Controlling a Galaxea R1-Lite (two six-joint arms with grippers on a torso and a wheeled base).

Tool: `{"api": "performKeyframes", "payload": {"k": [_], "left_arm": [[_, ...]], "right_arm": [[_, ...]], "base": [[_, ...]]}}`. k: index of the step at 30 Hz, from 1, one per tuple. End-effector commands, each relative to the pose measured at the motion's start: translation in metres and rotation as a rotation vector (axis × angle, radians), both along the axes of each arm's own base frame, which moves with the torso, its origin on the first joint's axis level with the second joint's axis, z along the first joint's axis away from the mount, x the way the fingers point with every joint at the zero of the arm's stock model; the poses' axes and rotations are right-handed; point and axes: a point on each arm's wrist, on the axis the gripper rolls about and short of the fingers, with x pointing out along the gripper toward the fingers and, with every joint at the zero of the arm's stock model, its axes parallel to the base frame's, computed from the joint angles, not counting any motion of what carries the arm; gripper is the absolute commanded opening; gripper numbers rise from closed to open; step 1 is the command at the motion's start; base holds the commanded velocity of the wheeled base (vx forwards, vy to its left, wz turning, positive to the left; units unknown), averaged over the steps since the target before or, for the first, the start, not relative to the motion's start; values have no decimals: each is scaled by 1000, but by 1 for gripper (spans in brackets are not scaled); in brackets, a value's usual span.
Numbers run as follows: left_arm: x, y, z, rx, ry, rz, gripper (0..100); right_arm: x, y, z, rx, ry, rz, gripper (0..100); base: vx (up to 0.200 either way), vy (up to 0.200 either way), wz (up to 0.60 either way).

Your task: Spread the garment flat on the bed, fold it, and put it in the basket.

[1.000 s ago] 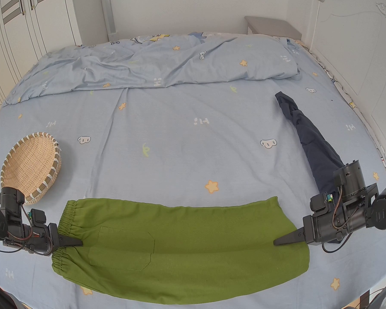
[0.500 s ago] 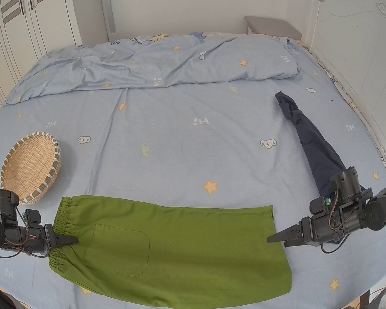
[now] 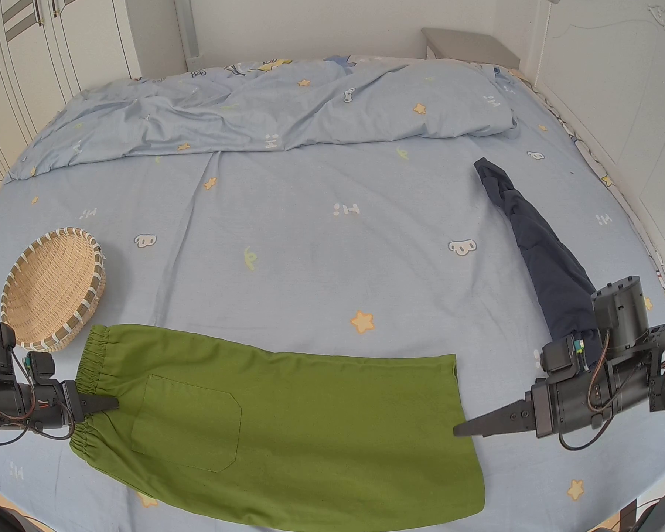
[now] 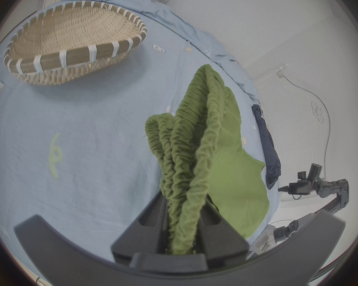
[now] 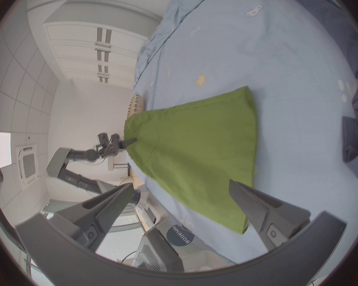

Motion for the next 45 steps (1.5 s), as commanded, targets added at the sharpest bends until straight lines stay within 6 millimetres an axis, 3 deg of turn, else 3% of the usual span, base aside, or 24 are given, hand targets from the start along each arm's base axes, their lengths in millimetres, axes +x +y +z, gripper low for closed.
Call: {"api": "performKeyframes", "payload": {"k": [1, 5, 7, 9, 14, 19, 27, 30, 37, 45], "left_arm": [[1, 10, 17, 82, -76, 60, 0], [7, 16, 37, 228, -122, 129, 0], [7, 16, 38, 236, -123, 133, 0], [14, 14, 63, 399, -106, 168, 0], [11, 8, 94, 480, -45, 167, 0], [5, -25, 122, 419, -17, 63, 0], [-2, -72, 128, 327, -20, -80, 0], [-4, -84, 132, 303, 2, -96, 0], [-14, -134, 146, 239, 39, -71, 0], [-14, -171, 143, 230, 73, -128, 0]], "right_arm": [[-6, 8, -5, -10, 18, 33, 100], [10, -6, 0, -1, -63, -32, 100], [11, -6, 1, 0, -68, -34, 100], [29, -12, 22, 29, -147, -89, 100], [49, -17, 50, 53, -236, -136, 100], [59, -16, 66, 45, -287, -169, 100], [58, -12, 67, 47, -288, -155, 100], [57, -13, 68, 49, -292, -155, 100], [56, -14, 71, 51, -301, -161, 100], [55, -14, 71, 50, -302, -159, 100]], "base": [[0, 0, 0], [0, 0, 0], [0, 0, 0], [0, 0, 0], [0, 0, 0], [0, 0, 0], [0, 0, 0], [0, 0, 0], [0, 0, 0], [0, 0, 0]]}}
